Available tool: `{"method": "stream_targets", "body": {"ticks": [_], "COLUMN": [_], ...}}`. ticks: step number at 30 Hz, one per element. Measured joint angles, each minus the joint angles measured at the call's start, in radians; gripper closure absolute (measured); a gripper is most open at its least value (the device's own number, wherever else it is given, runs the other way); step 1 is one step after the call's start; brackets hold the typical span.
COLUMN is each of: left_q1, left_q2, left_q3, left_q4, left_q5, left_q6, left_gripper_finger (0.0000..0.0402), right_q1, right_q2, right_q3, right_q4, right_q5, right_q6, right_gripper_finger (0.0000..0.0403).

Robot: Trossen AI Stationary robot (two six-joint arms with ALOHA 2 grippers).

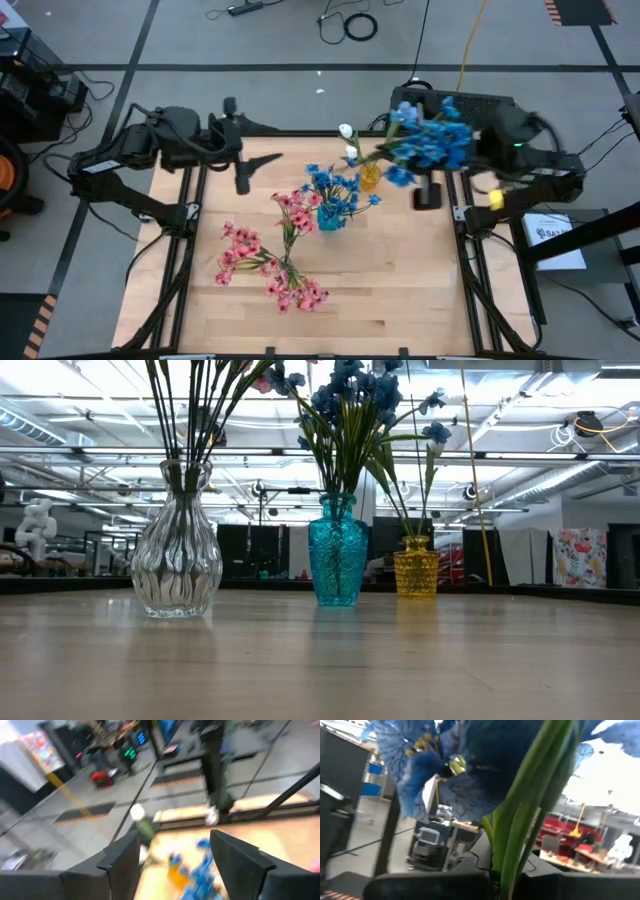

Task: Sort flowers into vase by color
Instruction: Put the blue flowers into the blue vase

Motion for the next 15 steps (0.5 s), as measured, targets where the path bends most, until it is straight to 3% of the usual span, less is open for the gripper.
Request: {"method": "stream_targets", "body": {"ticks": [4, 9, 15], "left_q1": [0.0, 0.012, 0.057], "left_q2": [-0.039, -0.097, -0.163], "left_q3": [-0.025, -0.152, -0.362], "left_q4": [-0.065, -0.066, 0.066], "left_q5": [-0.059, -0.069, -0.074], "left_q6": [-0.029, -0.062, -0.087], "left_gripper_finger": [0.0154, 0.0153, 0.0153], "right_q1": [0.036, 0.09, 0.142], "right_q2": [-0.074, -0.114, -0.126], "right_q3": [0.001, 0.001, -0.063], "right_q4": [-0.141, -0.346, -0.409], "right_q5": [-0.001, 0.0, 0.026], "right_q6": [0.062, 0.104, 0.11], "right_gripper_finger": [0.0397, 0.0397, 0.0397]}}
